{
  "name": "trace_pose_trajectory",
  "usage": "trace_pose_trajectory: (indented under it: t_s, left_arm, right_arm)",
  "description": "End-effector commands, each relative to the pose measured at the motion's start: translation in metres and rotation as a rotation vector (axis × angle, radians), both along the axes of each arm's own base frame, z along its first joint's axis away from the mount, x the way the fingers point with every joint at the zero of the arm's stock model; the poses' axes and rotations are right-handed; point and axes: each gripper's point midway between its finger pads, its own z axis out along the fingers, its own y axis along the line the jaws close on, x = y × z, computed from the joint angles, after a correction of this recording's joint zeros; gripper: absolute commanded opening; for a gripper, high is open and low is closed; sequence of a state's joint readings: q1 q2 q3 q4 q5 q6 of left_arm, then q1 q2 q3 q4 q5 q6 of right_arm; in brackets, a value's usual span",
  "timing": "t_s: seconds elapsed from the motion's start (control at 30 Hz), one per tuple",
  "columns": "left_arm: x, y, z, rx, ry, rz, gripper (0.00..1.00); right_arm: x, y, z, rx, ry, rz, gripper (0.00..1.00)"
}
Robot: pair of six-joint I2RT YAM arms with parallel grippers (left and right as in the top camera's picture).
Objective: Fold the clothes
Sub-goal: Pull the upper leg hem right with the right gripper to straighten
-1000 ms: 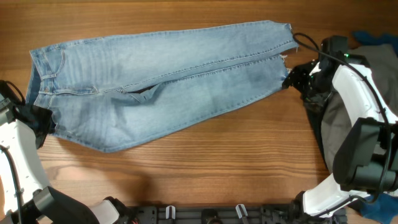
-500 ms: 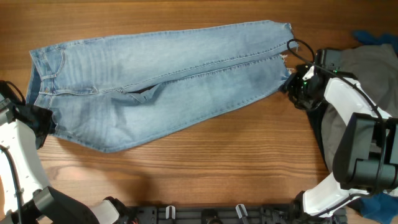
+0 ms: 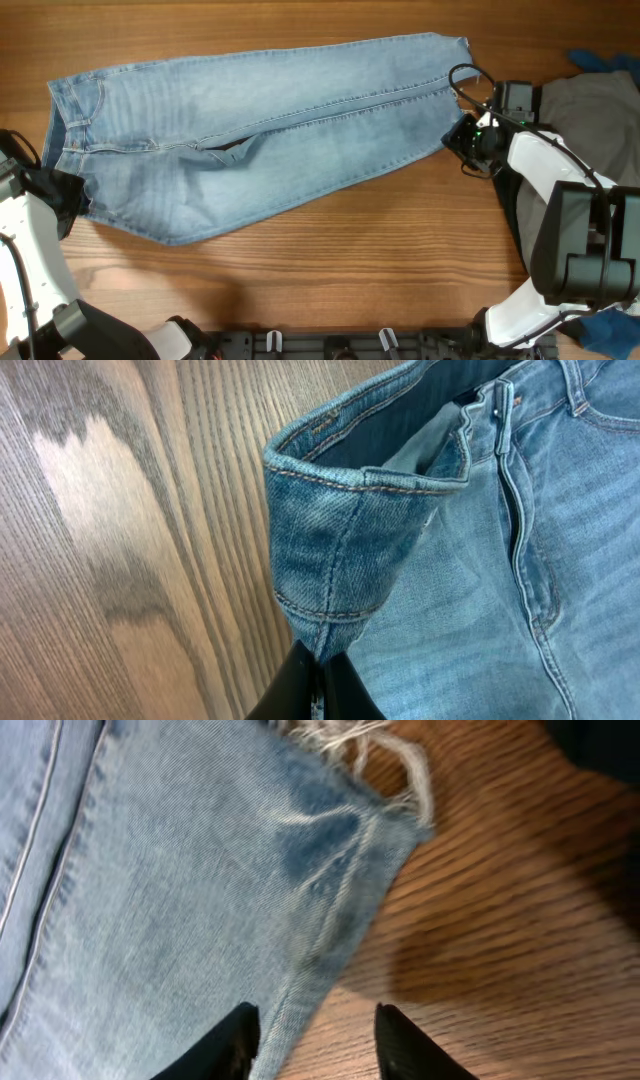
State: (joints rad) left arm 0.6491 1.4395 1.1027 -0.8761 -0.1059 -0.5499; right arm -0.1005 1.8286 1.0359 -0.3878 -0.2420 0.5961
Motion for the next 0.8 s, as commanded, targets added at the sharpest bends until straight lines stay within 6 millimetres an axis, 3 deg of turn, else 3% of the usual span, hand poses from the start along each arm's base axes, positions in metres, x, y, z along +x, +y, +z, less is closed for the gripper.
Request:
trace_pose_trajectory:
  t_s: [0.0, 0.27, 0.33, 0.37, 0.4, 0.63, 0.77]
  left_arm:
    - [0.004, -0.001, 0.002, -0.004, -0.004, -0.024, 0.04]
    - [0.004, -0.001, 0.002, -0.005, -0.003, -0.024, 0.04]
    - [0.004, -0.001, 0.002, -0.005, -0.003, -0.024, 0.04]
    - [0.004, -0.001, 0.002, -0.004, -0.003, -0.025, 0.04]
    - [0.004, -0.001, 0.002, -0.004, -0.003, -0.025, 0.04]
    - [0.004, -0.001, 0.002, -0.004, -0.003, -0.025, 0.04]
    - [0.004, -0.001, 0.002, -0.003, -0.003, -0.025, 0.04]
  right_arm:
    - [-0.002, -0.008, -0.014, -0.043, 0.030, -0.033, 0.40]
    - [0.002, -0.008, -0.033, -0.037, 0.041, -0.031, 0.37]
    - [0.002, -0.008, -0.034, -0.037, 0.044, -0.031, 0.25]
    - [0.002, -0.008, -0.034, -0.037, 0.044, -0.030, 0.09]
    - [0.002, -0.008, -0.034, -0.036, 0.044, -0.031, 0.04]
    - [-0.001, -0.002, -0.034, -0.011, 0.052, -0.006, 0.04]
    - [-0.028, 0.002, -0.041, 0.004, 0.163, 0.007, 0.04]
